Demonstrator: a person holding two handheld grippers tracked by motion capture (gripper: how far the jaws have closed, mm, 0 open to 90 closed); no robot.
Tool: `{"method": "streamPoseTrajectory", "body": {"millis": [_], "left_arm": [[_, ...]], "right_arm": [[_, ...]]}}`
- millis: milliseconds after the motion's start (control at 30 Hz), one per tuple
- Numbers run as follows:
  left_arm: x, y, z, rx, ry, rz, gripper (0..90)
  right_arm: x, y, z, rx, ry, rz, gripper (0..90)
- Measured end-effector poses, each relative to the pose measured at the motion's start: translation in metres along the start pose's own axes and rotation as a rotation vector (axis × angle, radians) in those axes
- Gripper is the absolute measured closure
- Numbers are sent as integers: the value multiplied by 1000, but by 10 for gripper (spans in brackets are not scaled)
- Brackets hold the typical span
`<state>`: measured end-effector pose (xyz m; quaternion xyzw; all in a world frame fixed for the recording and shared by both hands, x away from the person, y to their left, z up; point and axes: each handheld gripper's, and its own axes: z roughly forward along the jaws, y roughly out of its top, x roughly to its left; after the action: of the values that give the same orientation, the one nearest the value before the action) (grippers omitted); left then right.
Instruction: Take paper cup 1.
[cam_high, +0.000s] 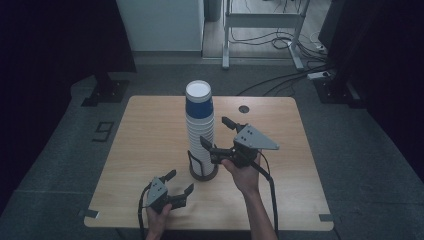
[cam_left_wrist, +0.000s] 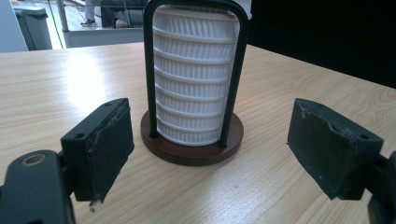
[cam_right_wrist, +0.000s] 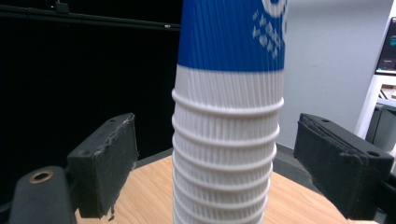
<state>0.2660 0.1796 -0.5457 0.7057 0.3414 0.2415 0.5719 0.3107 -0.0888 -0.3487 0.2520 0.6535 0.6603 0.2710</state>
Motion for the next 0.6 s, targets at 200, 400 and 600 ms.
{"method": "streamPoseTrajectory", "body": {"millis": [200, 400, 600], "left_arm": [[0, 0, 0, -1, -5, 1, 142], [0, 0, 0, -2, -7, 0, 143], [1, 0, 0, 1, -12, -7, 143]], "right_arm": [[-2, 13, 11, 6, 0, -6, 129], [-6, 28, 26, 6, 3, -6, 126], [-11, 31, 41, 20, 12, 8, 125]]}}
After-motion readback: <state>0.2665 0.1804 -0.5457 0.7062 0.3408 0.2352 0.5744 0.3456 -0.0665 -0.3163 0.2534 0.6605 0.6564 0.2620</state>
